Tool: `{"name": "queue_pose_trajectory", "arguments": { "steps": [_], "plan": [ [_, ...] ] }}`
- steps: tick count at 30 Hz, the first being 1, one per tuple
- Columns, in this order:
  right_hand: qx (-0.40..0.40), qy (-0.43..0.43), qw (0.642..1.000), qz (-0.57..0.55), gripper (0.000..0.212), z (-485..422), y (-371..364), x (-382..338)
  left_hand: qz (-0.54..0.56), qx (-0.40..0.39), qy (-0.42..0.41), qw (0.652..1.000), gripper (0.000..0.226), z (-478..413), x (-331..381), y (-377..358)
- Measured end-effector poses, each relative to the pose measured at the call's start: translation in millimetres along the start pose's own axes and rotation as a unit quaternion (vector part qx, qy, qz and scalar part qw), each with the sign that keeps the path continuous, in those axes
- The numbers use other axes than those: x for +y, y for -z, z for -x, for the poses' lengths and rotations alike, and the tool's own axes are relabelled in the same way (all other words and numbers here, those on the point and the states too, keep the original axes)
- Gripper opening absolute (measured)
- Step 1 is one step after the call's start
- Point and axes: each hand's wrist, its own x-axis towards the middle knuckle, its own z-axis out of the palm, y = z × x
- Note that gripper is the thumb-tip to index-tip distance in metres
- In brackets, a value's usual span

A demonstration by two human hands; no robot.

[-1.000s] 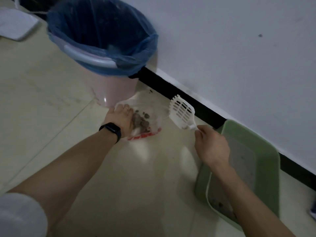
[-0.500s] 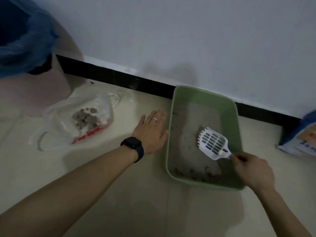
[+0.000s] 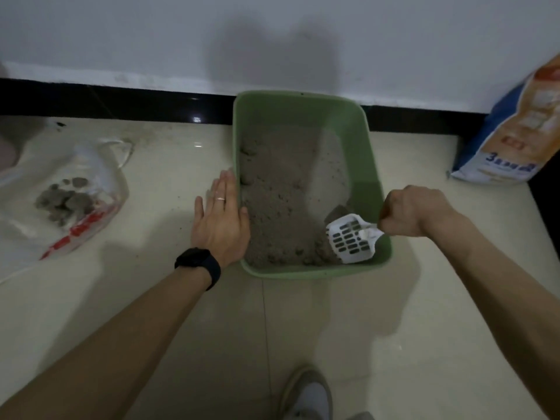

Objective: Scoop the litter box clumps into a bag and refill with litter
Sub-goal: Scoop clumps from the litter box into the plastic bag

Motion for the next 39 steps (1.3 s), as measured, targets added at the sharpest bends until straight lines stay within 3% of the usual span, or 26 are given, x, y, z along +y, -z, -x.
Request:
{"name": "queue_pose_trajectory", "arguments": {
  "steps": [6,10,15,19,24,31,35,39],
  "plan": [
    [-0.070,0.011,0.991,-0.116,0.028,-15.9,-12.3,-0.3,0.000,0.005,-0.011,1.000,0.068,-3.5,-3.4,-2.3],
    [-0.110,0.051,0.973,-0.197,0.026,-17.0,-28.7,-38.7,0.006,0.004,-0.005,1.000,0.065,-2.8,-2.0,-1.5],
    [-0.071,0.106,0.958,-0.259,0.024,-17.9,-53.1,-92.3,0.013,0.004,0.004,1.000,0.064,-1.2,0.9,-0.7],
    [-0.087,0.098,0.918,-0.375,0.020,-11.4,-76.9,-94.1,0.017,0.007,0.000,1.000,0.064,-0.1,2.2,-1.0],
    [-0.043,0.089,0.922,-0.373,0.028,-29.6,-73.0,-99.7,0.020,0.005,0.000,1.000,0.063,-1.4,1.1,-1.0],
    [0.029,0.047,0.913,-0.403,0.023,-44.7,-63.5,-118.1,0.002,0.009,0.010,1.000,0.063,1.3,3.0,1.6],
    [0.019,0.031,0.872,-0.487,0.020,-41.7,-71.4,-123.4,-0.010,-0.002,0.012,1.000,0.063,1.3,5.6,4.7],
    [0.027,0.019,0.798,-0.602,0.021,-32.5,-78.5,-127.2,-0.055,0.001,-0.002,0.998,0.064,1.0,6.9,6.7]
  ]
}}
